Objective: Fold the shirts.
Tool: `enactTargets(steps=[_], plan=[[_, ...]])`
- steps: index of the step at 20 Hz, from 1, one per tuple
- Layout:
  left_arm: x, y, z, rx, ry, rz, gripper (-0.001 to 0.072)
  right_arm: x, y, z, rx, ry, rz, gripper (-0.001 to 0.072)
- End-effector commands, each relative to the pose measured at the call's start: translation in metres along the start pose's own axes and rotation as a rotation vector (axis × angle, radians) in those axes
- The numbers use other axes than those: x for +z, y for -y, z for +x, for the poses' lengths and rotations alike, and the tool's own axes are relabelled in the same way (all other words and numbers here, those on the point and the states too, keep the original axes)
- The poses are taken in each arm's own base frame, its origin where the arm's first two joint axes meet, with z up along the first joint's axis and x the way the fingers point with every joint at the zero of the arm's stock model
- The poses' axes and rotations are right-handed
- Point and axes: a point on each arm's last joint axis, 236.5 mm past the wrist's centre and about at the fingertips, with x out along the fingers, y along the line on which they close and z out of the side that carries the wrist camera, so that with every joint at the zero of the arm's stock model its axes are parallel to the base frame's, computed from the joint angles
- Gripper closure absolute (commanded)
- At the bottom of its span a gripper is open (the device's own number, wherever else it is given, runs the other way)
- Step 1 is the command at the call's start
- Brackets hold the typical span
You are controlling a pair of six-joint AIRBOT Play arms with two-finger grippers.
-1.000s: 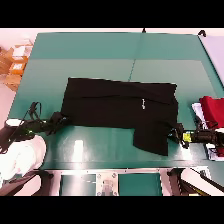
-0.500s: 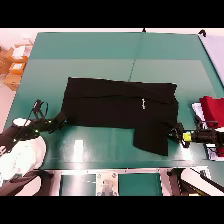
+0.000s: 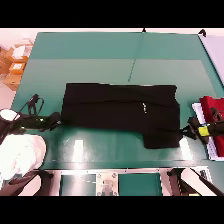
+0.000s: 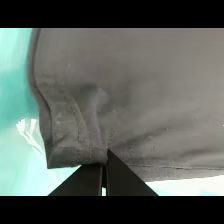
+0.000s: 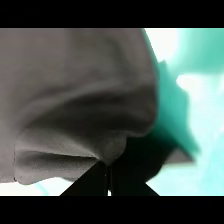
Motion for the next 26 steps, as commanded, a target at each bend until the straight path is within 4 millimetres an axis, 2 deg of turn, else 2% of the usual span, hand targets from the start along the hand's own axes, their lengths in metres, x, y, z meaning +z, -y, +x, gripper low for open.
enactTargets(steps=[1,5,8,10,13,15,18,19,20,21,22,24,25,26], plan=[[0.014,0.019,-0.021,-0.015,0.001,0.035,0.0681,0.007,-0.026,-0.035,0.039,0.034,-0.034,0.0700],[0.059,0.046,-0.049,-0.033,0.119,0.105,0.0681,0.042,-0.078,-0.073,0.164,0.164,-0.104,0.0700],[0.091,0.061,-0.049,-0.052,0.115,0.120,0.0681,0.065,-0.104,-0.069,0.176,0.156,-0.154,0.0700],[0.113,0.073,-0.035,-0.063,0.094,0.139,0.0681,0.087,-0.120,-0.057,0.175,0.168,-0.164,0.0700],[0.150,0.091,0.004,-0.066,0.064,0.163,0.0681,0.127,-0.147,-0.038,0.205,0.195,-0.164,0.0700],[0.174,0.093,0.034,-0.064,0.050,0.148,0.0681,0.153,-0.164,-0.020,0.229,0.202,-0.160,0.0700],[0.204,0.085,0.076,-0.064,0.036,0.122,0.0678,0.186,-0.174,0.022,0.219,0.162,-0.156,0.0698],[0.212,0.087,0.087,-0.086,0.038,0.109,0.0587,0.193,-0.175,0.036,0.212,0.143,-0.157,0.0697],[0.222,0.090,0.093,-0.107,0.058,0.089,0.0234,0.201,-0.175,0.047,0.208,0.127,-0.154,0.0624],[0.234,0.095,0.091,-0.136,0.095,0.065,-0.0013,0.208,-0.175,0.052,0.208,0.126,-0.153,0.0485],[0.246,0.100,0.082,-0.161,0.134,0.049,-0.0008,0.215,-0.176,0.048,0.211,0.136,-0.157,0.0405],[0.258,0.103,0.056,-0.182,0.136,0.069,-0.0009,0.227,-0.174,0.021,0.217,0.175,-0.269,0.0253],[0.260,0.102,0.038,-0.196,0.110,0.081,-0.0009,0.230,-0.166,0.006,0.208,0.177,-0.332,0.0173],[0.259,0.102,0.023,-0.206,0.086,0.092,-0.0009,0.232,-0.153,-0.005,0.191,0.168,-0.362,0.0166]])
